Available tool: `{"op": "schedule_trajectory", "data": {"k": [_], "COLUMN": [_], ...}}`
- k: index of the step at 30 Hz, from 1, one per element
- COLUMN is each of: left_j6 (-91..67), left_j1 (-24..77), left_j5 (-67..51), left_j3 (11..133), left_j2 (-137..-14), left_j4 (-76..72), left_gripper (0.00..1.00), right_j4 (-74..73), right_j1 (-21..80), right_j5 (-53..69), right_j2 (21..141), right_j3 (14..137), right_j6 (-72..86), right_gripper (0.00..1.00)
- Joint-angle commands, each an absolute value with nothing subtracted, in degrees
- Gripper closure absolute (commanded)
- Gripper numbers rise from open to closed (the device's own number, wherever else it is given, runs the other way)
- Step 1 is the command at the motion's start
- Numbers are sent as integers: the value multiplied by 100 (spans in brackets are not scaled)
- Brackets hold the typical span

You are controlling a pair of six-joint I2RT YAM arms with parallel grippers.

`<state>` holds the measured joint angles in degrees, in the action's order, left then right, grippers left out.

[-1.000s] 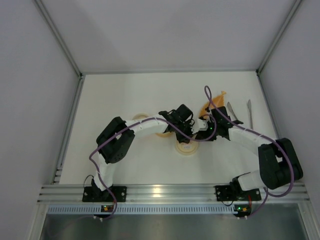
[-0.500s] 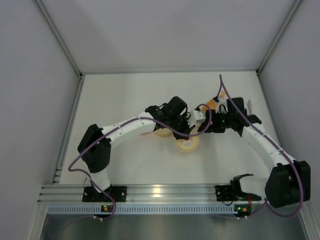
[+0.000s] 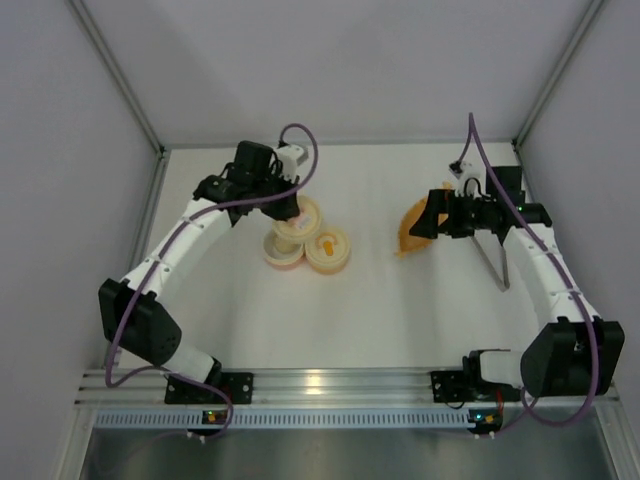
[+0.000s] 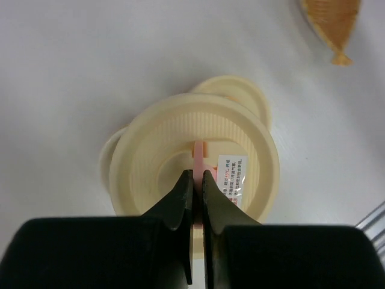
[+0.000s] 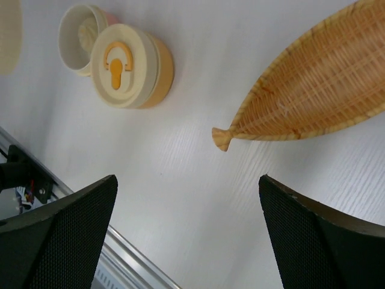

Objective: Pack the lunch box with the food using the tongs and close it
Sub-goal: Close the box lid on the packing box.

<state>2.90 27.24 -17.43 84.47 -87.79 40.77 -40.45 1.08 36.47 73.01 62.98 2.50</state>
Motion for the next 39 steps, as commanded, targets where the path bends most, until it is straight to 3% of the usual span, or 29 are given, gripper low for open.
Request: {"op": "schedule_trajectory", "data": {"k": [1, 11, 18, 28, 39], "left_j6": [-921, -2187, -2750, -3190, -3788], "left_j1": [2235, 1863, 1872, 2180, 2399], "left_j5": [-459, 895, 1055, 1196, 1151], "left_j3": [8500, 6997, 6575, 6144, 6503], "left_j2": [-8525, -8323, -8411, -8420, -8929], "left_j4": [4482, 3438, 2770, 1803, 2100], "left_gripper": [100, 100, 100, 100, 100], "right_j4": [-4060, -3955, -3841, -3806, -3718], "right_j1": [70, 70, 70, 62, 70], "right_j5": [3490, 2874, 2778, 2751, 2777], "right_j2": [7418, 7647, 7699, 7726, 7761], "right_j3": [6872, 7076, 6908, 6829, 6776], "right_j6": [114, 307, 360, 343, 404], "right_gripper": [1, 1, 1, 1, 1]}}
